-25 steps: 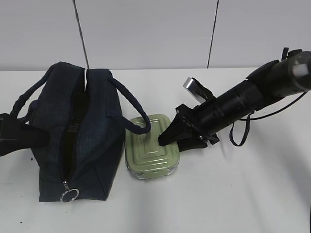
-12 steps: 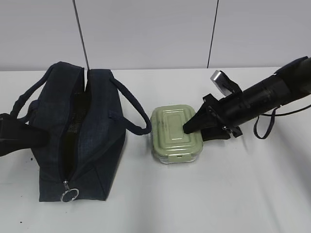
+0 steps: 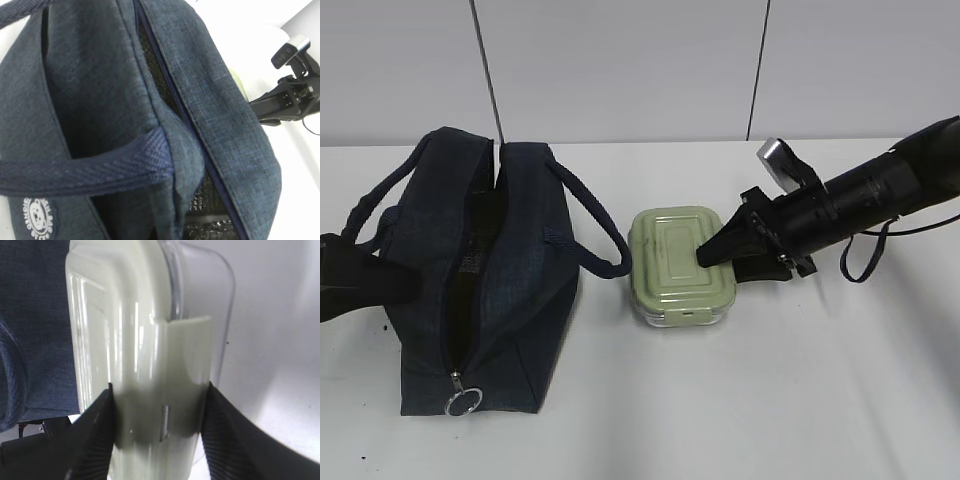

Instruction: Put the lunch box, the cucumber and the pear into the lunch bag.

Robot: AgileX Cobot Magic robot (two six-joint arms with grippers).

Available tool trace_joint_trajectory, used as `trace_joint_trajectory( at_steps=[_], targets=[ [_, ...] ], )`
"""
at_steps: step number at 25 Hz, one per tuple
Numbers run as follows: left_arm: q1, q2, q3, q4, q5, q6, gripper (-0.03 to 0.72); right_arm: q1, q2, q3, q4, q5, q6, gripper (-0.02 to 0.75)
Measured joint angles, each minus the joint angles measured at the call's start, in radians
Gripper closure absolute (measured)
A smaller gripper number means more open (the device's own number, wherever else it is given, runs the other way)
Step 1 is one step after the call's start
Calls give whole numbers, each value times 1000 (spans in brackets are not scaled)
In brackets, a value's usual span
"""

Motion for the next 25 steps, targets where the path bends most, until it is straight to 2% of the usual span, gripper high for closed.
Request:
trace_joint_trajectory(
  at_steps=[9, 25],
  targets=[
    [0, 0, 0, 0, 0, 0, 704, -39, -2, 0, 8, 2, -4, 351],
    [0, 0, 0, 0, 0, 0, 704, -41, -152, 0, 54, 10, -4, 352]
  ],
)
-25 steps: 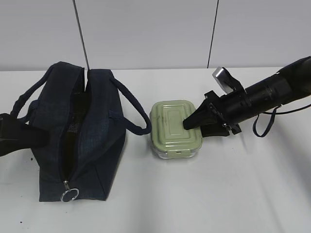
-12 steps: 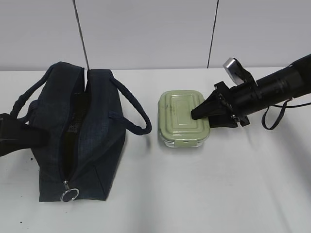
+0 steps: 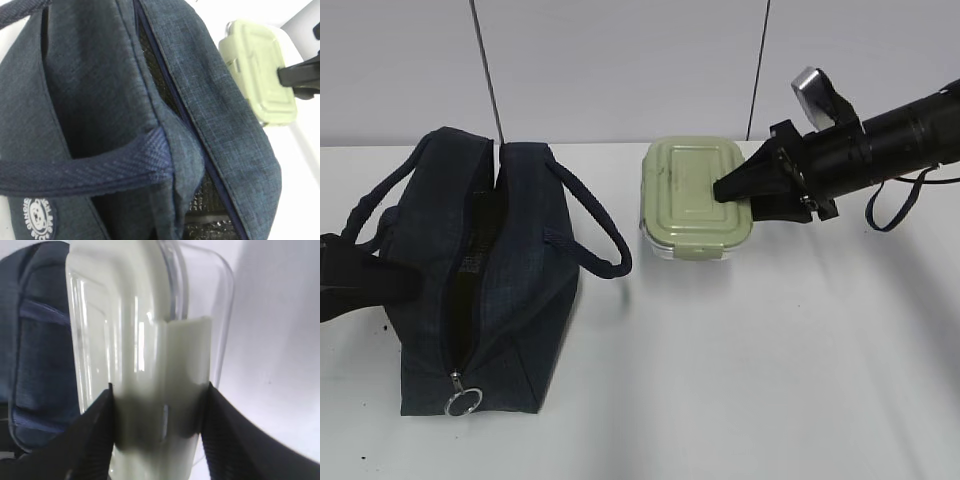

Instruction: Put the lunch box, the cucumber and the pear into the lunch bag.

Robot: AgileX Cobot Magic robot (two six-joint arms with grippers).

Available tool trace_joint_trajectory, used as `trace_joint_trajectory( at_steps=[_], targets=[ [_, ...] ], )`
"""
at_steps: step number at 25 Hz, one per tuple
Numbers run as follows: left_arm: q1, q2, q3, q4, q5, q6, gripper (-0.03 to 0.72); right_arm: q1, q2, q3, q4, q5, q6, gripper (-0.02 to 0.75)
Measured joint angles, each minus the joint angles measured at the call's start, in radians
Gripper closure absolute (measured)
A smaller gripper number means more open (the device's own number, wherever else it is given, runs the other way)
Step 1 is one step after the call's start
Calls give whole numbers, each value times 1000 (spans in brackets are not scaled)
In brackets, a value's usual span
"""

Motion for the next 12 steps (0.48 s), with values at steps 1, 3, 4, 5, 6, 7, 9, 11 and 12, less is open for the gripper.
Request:
trace_joint_trajectory(
  at_steps=[1, 3, 4, 5, 6, 7, 9, 11, 12],
  targets=[
    [0, 0, 0, 0, 0, 0, 704, 0, -14, 0, 15, 0, 0, 352],
    [0, 0, 0, 0, 0, 0, 704, 0, -35, 0, 42, 0, 0, 352],
    [0, 0, 0, 0, 0, 0, 704, 0, -46, 0, 58, 2, 2, 352],
    [0, 0, 0, 0, 0, 0, 704, 0, -53, 0, 70, 2, 9, 352],
    [0, 0, 0, 0, 0, 0, 704, 0, -62, 0, 84, 2, 15, 352],
    [0, 0, 0, 0, 0, 0, 704, 0, -70, 0, 99, 2, 23, 352],
    [0, 0, 0, 0, 0, 0, 704, 0, -86, 0, 119, 4, 25, 352],
    [0, 0, 0, 0, 0, 0, 704, 0, -100, -2, 125, 4, 27, 352],
    [0, 0, 0, 0, 0, 0, 704, 2, -109, -5, 125, 6, 27, 352]
  ],
)
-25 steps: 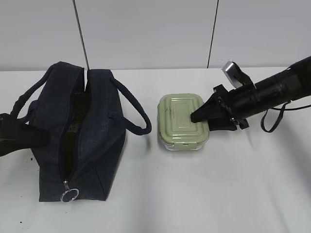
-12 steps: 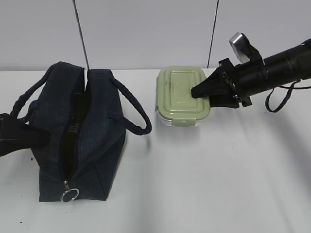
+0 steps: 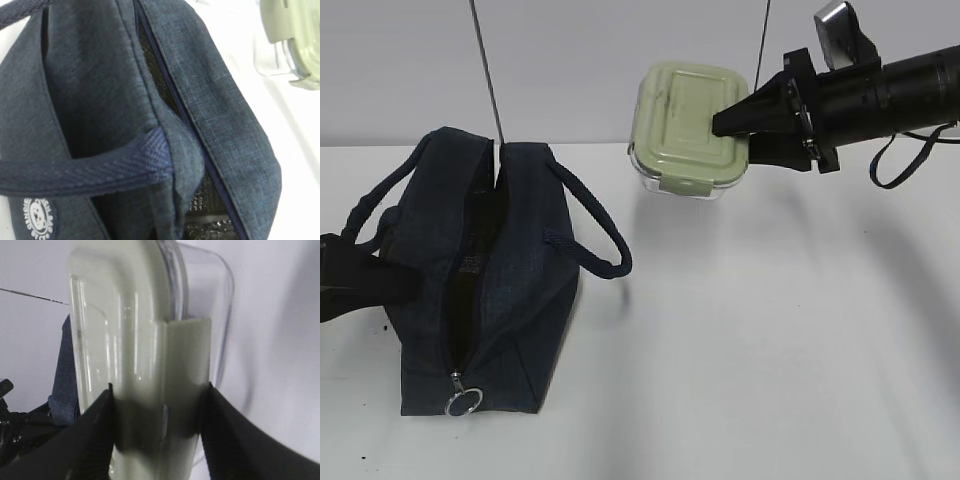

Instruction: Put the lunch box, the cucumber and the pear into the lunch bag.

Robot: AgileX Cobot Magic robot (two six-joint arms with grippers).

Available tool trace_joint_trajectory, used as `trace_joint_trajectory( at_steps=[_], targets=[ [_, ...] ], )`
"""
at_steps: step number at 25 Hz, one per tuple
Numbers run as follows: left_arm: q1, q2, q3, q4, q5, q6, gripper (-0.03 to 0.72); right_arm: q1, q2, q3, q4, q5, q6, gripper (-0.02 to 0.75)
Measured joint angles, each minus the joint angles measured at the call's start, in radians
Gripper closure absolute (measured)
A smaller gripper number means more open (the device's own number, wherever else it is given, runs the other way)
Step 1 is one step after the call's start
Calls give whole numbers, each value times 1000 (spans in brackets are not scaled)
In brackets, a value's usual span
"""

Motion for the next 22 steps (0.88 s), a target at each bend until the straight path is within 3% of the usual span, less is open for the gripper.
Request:
trace_joint_trajectory(
  at_steps=[5, 18, 22],
  targets=[
    [0, 0, 0, 0, 0, 0, 704, 44, -33, -23, 0, 0, 6, 352],
    [0, 0, 0, 0, -1, 0, 704, 289, -33, -134, 45, 22, 23, 352],
    [0, 0, 0, 0, -2, 0, 704, 347, 1, -144, 116, 24, 23, 352]
  ],
)
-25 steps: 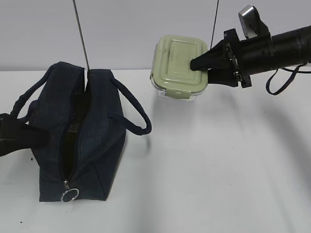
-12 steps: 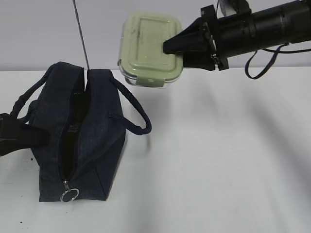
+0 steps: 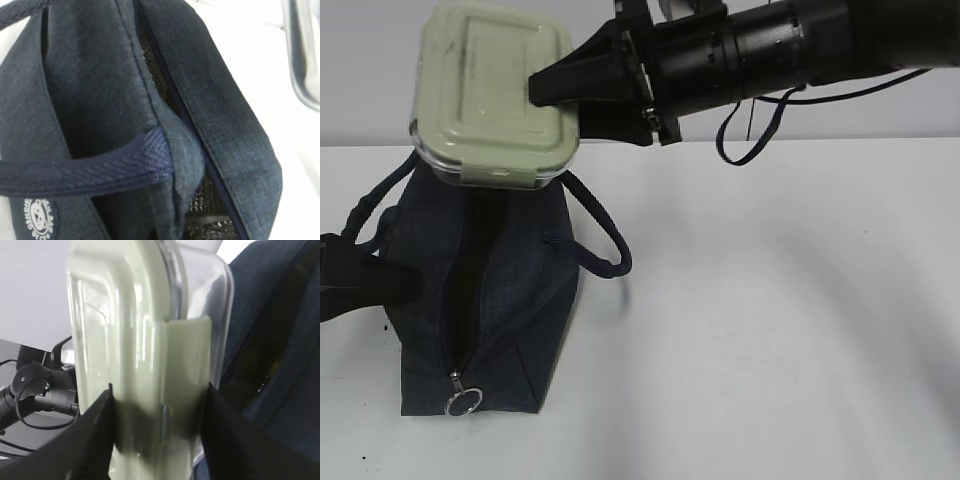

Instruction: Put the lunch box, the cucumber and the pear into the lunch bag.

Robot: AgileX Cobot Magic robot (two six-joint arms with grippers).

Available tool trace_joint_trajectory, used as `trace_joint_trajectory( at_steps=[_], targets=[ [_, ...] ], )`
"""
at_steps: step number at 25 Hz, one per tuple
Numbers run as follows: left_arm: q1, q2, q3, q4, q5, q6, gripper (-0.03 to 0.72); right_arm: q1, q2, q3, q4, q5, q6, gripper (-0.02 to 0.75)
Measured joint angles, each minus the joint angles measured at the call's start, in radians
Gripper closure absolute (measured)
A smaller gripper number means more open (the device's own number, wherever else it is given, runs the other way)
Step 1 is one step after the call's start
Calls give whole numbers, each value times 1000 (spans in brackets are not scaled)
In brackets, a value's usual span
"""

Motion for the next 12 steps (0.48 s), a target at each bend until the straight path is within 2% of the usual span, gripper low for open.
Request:
trace_joint_trajectory(
  at_steps=[7, 12],
  targets=[
    [0, 0, 0, 0, -1, 0, 704, 51, 90, -2, 66, -8, 0, 352],
    [0, 0, 0, 0, -1, 0, 704, 51, 143, -4, 31, -86, 1, 352]
  ],
)
